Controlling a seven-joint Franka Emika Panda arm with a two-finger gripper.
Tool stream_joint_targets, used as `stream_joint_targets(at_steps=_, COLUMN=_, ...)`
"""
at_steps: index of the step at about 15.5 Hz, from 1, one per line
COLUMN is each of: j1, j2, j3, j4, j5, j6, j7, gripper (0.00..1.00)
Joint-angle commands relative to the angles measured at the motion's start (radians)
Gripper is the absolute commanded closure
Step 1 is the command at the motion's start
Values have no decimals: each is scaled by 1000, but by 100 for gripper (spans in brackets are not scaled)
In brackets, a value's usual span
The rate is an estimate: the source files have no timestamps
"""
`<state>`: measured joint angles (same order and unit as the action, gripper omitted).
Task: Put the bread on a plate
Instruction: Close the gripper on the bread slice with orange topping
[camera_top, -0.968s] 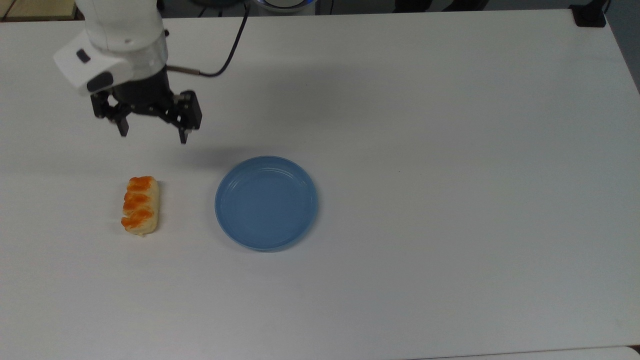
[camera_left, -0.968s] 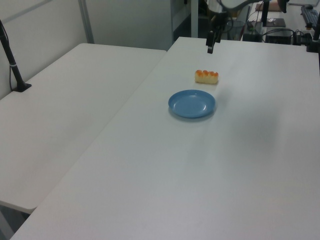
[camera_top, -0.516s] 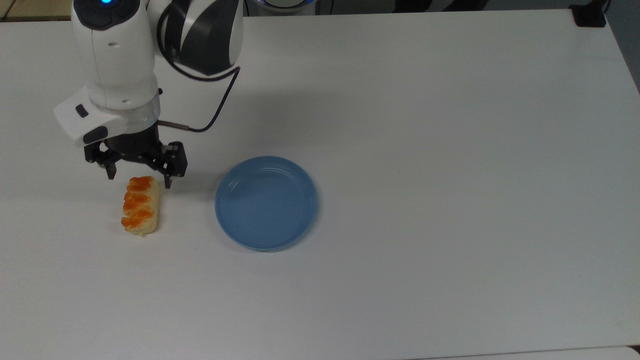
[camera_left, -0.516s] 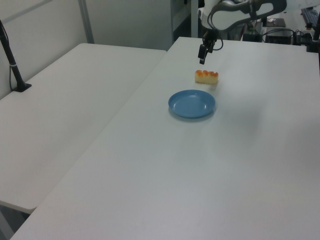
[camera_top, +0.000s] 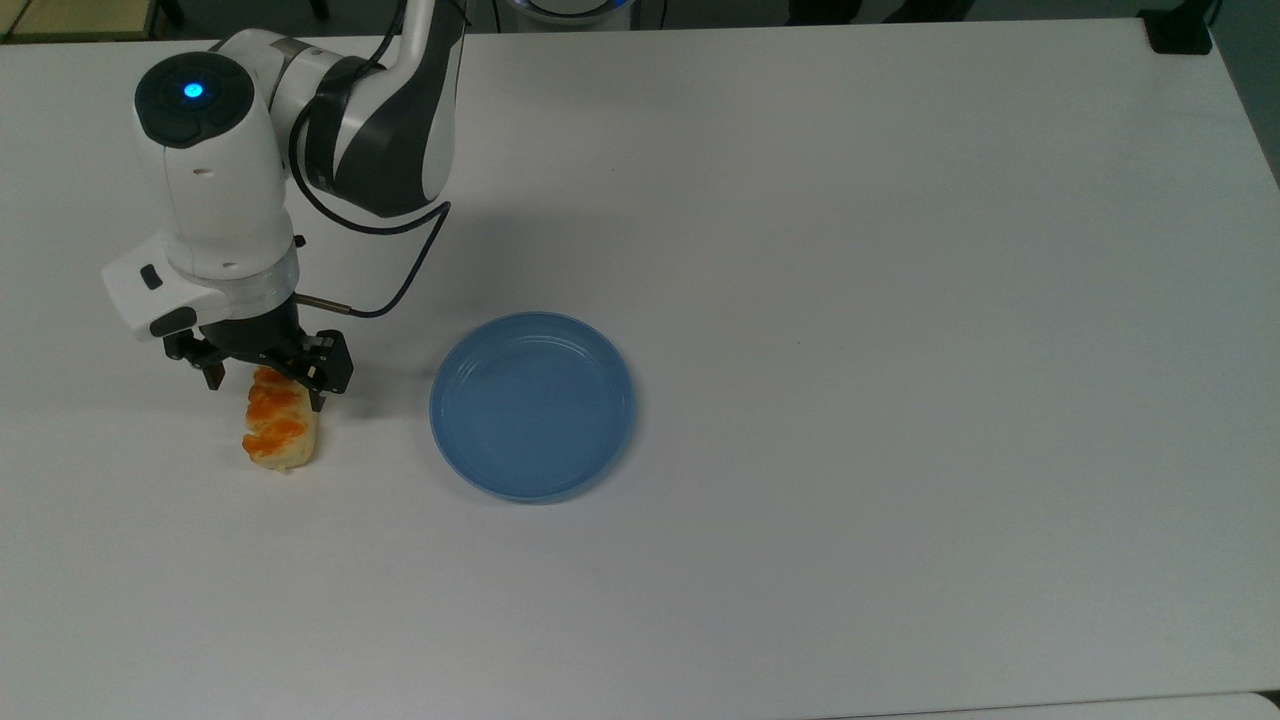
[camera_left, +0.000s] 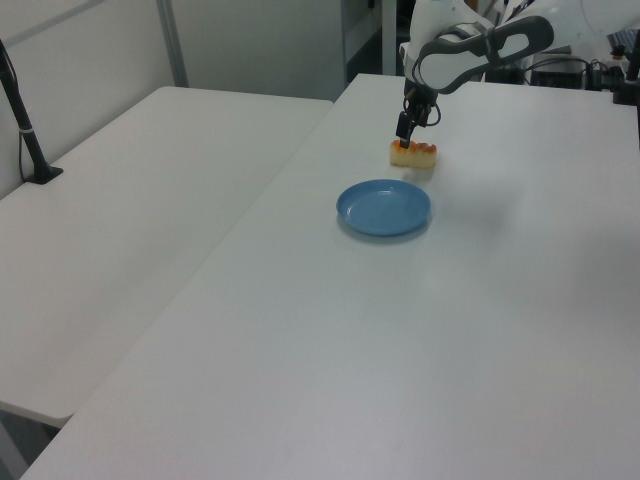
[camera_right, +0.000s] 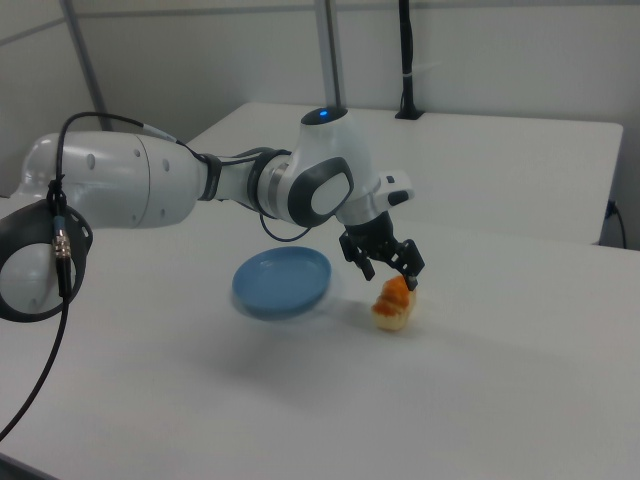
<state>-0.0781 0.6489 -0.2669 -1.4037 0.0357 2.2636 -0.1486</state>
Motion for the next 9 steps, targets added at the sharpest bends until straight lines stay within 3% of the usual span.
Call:
stream_joint_targets(at_steps=1, j1=8, j2=20, j3=-9, j4=8, j5=39, j6=7, j7=-8, gripper=0)
stream_joint_targets(at_steps=9, j1=-2, j2=75, j3=-9, j4=8, j5=39, j6=10, j7=-28, gripper=0)
